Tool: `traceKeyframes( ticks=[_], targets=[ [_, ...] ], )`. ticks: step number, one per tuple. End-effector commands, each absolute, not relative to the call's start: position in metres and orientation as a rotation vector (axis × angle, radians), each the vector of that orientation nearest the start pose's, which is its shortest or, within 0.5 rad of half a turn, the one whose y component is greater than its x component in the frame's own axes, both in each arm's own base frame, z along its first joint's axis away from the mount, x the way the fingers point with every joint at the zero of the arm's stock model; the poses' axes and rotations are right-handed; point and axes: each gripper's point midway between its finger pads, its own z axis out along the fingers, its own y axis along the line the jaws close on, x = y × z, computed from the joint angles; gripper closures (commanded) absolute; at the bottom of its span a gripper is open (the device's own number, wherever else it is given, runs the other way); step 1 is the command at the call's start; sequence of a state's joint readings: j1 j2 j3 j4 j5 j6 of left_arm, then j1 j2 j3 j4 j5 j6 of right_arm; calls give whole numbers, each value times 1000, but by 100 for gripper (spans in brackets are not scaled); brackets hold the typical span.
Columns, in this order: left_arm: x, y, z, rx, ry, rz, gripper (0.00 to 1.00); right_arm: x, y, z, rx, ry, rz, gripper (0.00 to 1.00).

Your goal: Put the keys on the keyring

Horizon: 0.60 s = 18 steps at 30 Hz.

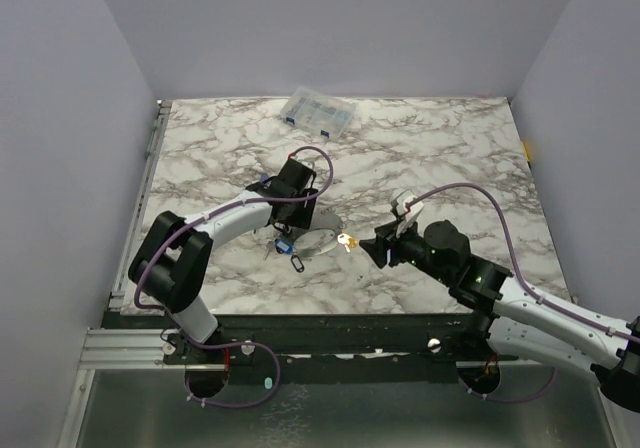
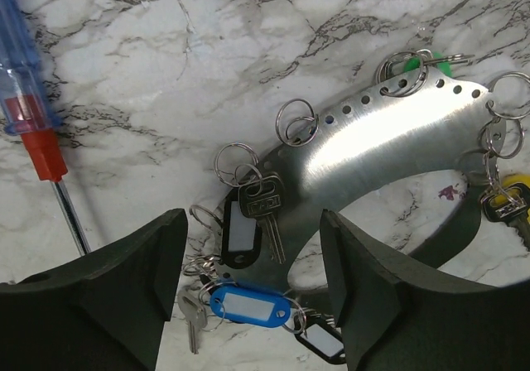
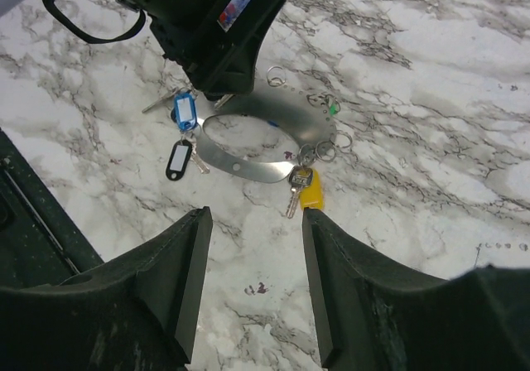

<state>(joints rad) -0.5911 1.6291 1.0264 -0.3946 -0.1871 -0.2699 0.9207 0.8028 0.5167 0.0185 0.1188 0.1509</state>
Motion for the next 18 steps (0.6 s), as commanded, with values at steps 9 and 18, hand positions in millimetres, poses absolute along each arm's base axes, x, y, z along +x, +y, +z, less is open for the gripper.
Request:
traceKeyframes(
  ticks=[9, 18],
  targets=[
    [309, -196, 49, 381, 2562, -156, 28, 200, 234, 179, -573, 1854, 629, 43],
    [303, -202, 53, 424, 2538, -167, 34, 205, 225, 184, -499, 1862, 596, 42]
  ],
)
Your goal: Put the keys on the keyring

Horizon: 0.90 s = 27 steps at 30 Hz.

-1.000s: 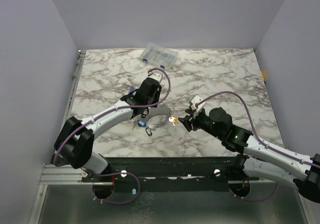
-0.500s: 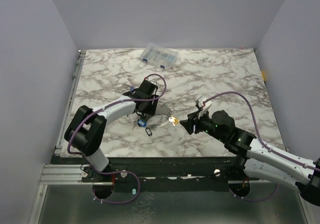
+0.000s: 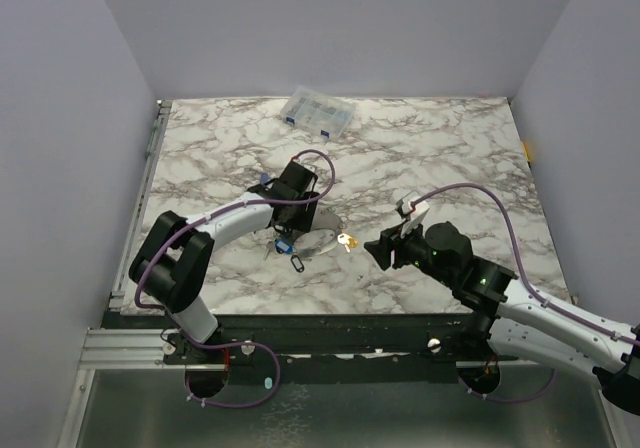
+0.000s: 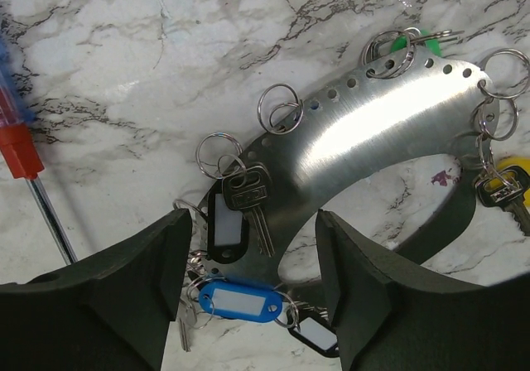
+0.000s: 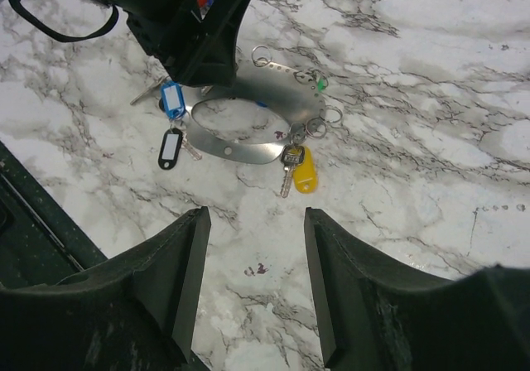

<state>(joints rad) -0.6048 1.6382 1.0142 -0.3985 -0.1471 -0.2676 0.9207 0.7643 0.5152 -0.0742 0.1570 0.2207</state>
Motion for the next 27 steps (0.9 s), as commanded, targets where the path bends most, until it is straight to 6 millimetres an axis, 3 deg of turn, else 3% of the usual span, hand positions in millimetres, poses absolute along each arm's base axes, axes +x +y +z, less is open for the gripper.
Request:
traceKeyframes(
  ticks=[1, 9, 27],
  targets=[
    [303, -202, 53, 427, 2539, -169, 35, 206, 226, 184, -501, 1860, 598, 42],
    [302, -202, 44, 431, 2557, -161, 45, 205, 230, 180, -518, 1895, 602, 41],
    [314, -199, 27, 431, 2566, -75, 42, 199, 228, 179, -529, 1916, 614, 41]
  ],
)
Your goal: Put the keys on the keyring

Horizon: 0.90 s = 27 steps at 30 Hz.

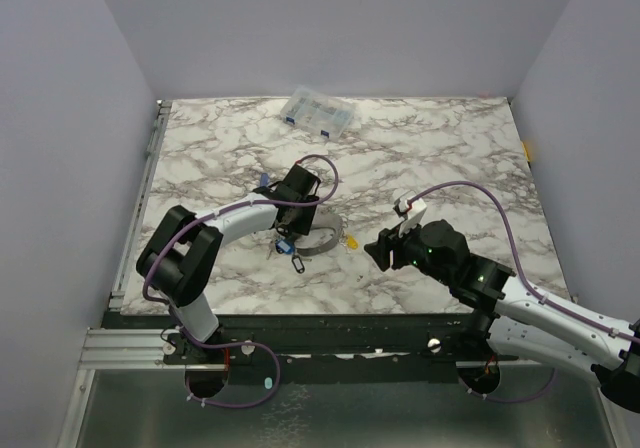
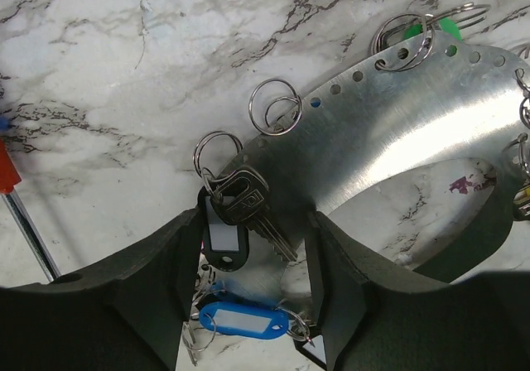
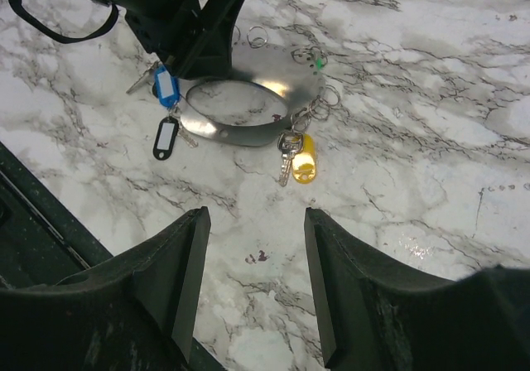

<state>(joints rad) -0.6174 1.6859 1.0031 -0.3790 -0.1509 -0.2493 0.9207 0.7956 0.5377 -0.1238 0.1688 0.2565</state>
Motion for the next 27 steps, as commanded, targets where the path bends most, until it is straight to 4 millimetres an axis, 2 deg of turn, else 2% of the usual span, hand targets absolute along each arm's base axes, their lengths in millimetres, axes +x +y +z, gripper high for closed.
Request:
traceKeyframes(
  ticks=[1, 11, 17, 21, 25, 27],
  targets=[
    [314, -199, 27, 430, 2566, -74, 42, 199, 228, 180, -528, 1914, 615, 41],
    [318, -197, 50, 401, 2505, -78, 36, 199, 230, 178, -537, 1917, 615, 41],
    [315, -192, 34, 388, 2549, -43, 39, 200, 233, 179, -547, 1920, 619, 42],
    [312, -191, 22, 393, 2583, -35, 45, 199, 232, 177, -550, 1927, 617, 41],
    [310, -190, 14, 387, 2608, -32, 59, 198, 231, 177, -552, 1929, 615, 41],
    [308, -189, 11, 384, 2619, -30, 60, 198, 230, 178, -549, 1929, 613, 41]
  ],
)
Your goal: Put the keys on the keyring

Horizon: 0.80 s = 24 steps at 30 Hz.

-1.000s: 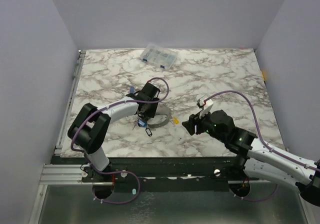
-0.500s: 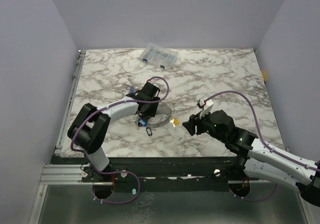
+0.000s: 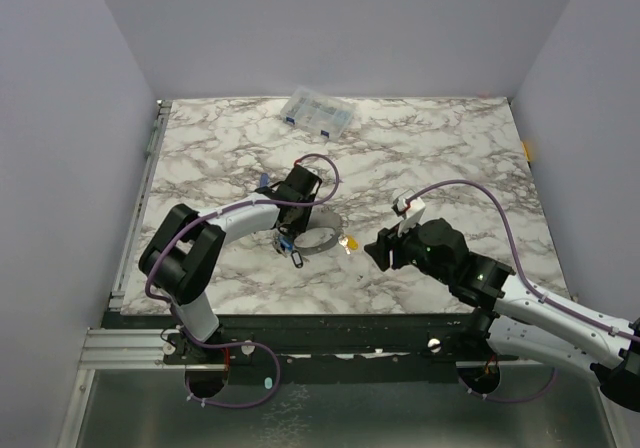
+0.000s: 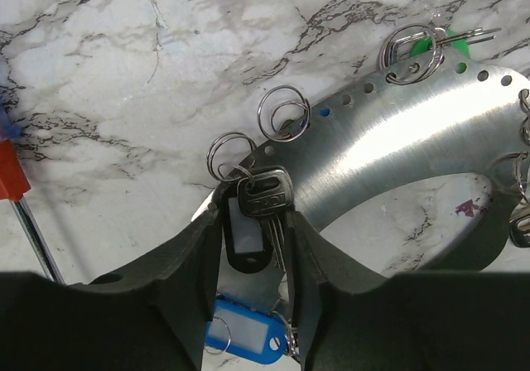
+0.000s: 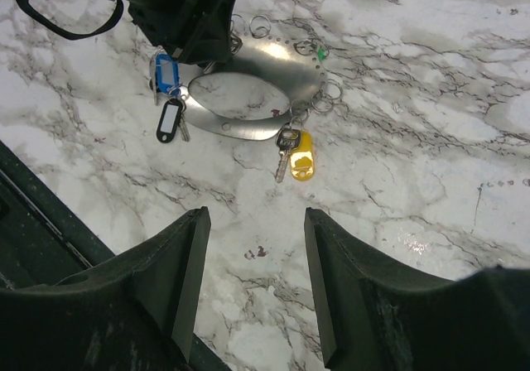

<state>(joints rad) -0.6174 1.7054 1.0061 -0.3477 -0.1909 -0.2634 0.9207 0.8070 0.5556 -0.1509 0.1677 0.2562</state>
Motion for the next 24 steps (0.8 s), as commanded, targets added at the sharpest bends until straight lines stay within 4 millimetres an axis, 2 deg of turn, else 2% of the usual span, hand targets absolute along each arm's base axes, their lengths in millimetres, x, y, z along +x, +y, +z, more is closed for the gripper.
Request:
traceKeyframes(
  ticks=[1, 6, 11, 19, 24],
  targets=[
    [307, -189, 10, 382, 2623, -31, 62, 198, 230, 178, -548, 1929, 612, 41],
    [304, -192, 10, 385, 2630, -59, 80, 198, 230, 176, -549, 1933, 611, 42],
    [308, -198, 24, 384, 2596, -97, 99, 200, 232, 177, -553, 1931, 609, 41],
    [310, -204, 54, 373, 2529, -161, 100, 201, 233, 179, -554, 1928, 608, 42],
    [308, -207, 67, 368, 2512, -198, 100, 202, 235, 180, -557, 1930, 609, 41]
  ],
)
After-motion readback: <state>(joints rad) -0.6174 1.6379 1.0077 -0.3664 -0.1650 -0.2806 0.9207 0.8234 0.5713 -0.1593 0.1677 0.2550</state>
